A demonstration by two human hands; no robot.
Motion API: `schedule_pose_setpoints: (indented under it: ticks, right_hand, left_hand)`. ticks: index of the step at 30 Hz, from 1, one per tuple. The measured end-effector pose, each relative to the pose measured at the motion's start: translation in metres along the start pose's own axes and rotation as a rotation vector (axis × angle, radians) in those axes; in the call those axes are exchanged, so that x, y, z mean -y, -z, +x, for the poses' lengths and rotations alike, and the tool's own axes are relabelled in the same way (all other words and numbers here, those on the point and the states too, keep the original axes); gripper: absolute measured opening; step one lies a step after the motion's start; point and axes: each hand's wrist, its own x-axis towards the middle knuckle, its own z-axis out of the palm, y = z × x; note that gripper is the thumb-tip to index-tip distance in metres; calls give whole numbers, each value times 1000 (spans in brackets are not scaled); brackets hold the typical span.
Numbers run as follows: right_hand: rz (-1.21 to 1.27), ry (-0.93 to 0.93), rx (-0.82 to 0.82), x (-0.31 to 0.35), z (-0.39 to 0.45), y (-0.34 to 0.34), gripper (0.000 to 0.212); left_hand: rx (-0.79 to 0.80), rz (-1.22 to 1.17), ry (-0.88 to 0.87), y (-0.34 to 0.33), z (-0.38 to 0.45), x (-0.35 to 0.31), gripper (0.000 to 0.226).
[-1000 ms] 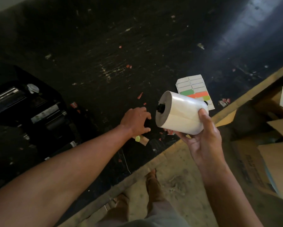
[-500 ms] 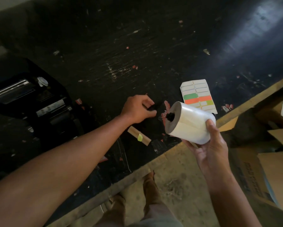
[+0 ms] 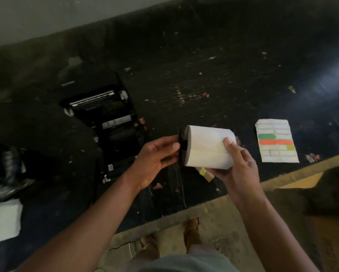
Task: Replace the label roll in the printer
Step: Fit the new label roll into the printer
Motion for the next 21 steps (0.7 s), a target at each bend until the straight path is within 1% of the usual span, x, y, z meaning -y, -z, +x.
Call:
schedule_pose_setpoints:
  ticks: [2, 4, 6, 10, 14, 18, 21]
  right_hand:
    - [-49, 12, 17, -7, -3, -17, 77]
    - [-102, 14, 40, -15, -5, -33, 80]
    - [-140, -2, 71, -24, -6, -46, 83]
    - [-199, 1, 111, -41, -12, -71, 90]
    - [-198, -21, 123, -57, -19, -91, 92]
    - [-235, -23, 155, -66, -23, -105, 84]
    - [-289, 4, 184, -71, -24, -113, 74]
  left_hand:
    - [-80, 108, -111, 10, -17, -6, 38]
    - [-185, 213, -181, 19, -32, -11, 31]
    - [-273, 269, -200, 29, -44, -13, 33]
    - [-369, 304, -229, 46, -68, -16, 38]
    - [-429, 236, -251, 63, -86, -14, 37]
    - [-454, 212, -300, 80, -99, -5, 39]
    - [-420, 167, -262, 93, -104, -1, 37]
